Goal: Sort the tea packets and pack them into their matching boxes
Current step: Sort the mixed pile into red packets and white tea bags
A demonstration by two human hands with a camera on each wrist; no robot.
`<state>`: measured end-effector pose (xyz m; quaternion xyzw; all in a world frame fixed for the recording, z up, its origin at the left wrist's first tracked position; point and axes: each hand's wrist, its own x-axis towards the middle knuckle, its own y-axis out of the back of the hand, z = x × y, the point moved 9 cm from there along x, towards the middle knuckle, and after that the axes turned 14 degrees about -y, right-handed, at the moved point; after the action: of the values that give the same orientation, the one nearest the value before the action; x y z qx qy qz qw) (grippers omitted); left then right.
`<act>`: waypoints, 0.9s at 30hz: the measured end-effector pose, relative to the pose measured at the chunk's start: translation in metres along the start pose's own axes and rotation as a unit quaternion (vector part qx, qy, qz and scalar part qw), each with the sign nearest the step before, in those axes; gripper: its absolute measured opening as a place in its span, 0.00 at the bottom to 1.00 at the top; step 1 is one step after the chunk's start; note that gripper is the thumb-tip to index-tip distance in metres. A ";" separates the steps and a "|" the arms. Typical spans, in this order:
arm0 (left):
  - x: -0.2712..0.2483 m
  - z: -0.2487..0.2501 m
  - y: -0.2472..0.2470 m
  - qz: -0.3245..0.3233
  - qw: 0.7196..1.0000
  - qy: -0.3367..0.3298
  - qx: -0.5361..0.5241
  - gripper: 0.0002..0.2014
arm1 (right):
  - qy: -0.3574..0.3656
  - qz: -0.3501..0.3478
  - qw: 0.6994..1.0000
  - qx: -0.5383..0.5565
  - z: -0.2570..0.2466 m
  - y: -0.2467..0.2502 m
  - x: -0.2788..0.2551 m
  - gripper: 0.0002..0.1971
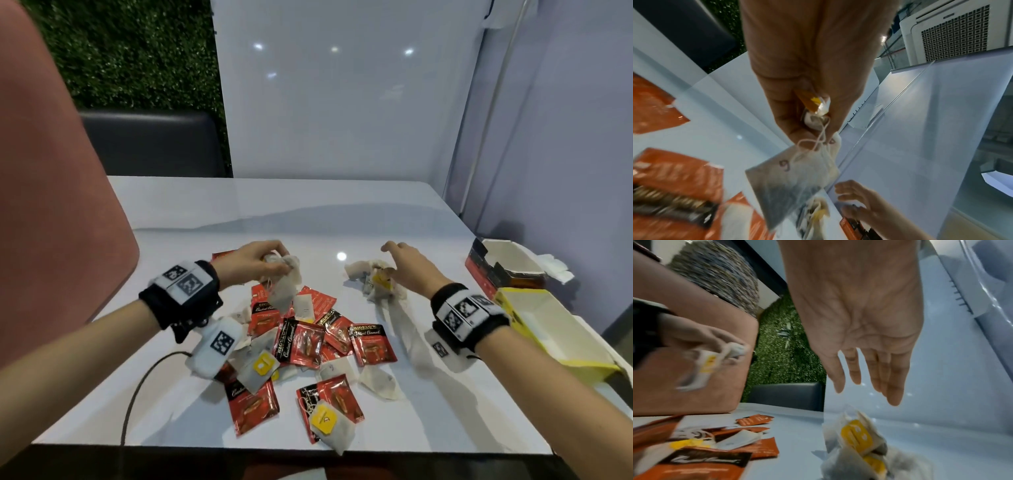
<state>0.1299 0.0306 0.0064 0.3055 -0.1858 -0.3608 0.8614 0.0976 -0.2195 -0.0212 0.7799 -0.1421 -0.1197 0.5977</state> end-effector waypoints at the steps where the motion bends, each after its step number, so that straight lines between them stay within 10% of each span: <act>1: 0.011 0.005 0.004 0.002 1.000 -0.004 -0.010 0.09 | 0.014 0.004 1.000 -0.004 -0.003 0.005 -0.011 0.22; 14: 0.199 0.003 -0.088 -0.052 0.989 0.040 -0.135 0.07 | 0.074 -0.149 0.985 -0.045 0.024 -0.029 -0.089 0.18; 22: 0.200 -0.023 -0.121 -0.114 0.989 0.086 -0.033 0.29 | 0.127 -0.169 0.974 -0.084 -0.013 -0.064 -0.084 0.35; 27: 0.170 0.006 -0.108 -0.106 0.977 0.101 -0.154 0.35 | 0.113 -0.195 0.963 -0.147 -0.027 -0.078 -0.071 0.35</act>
<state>0.1860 -0.1561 -0.0439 0.2218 -0.0064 -0.4421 0.8691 0.0472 -0.1501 -0.0888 0.7045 0.1005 -0.1643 0.6831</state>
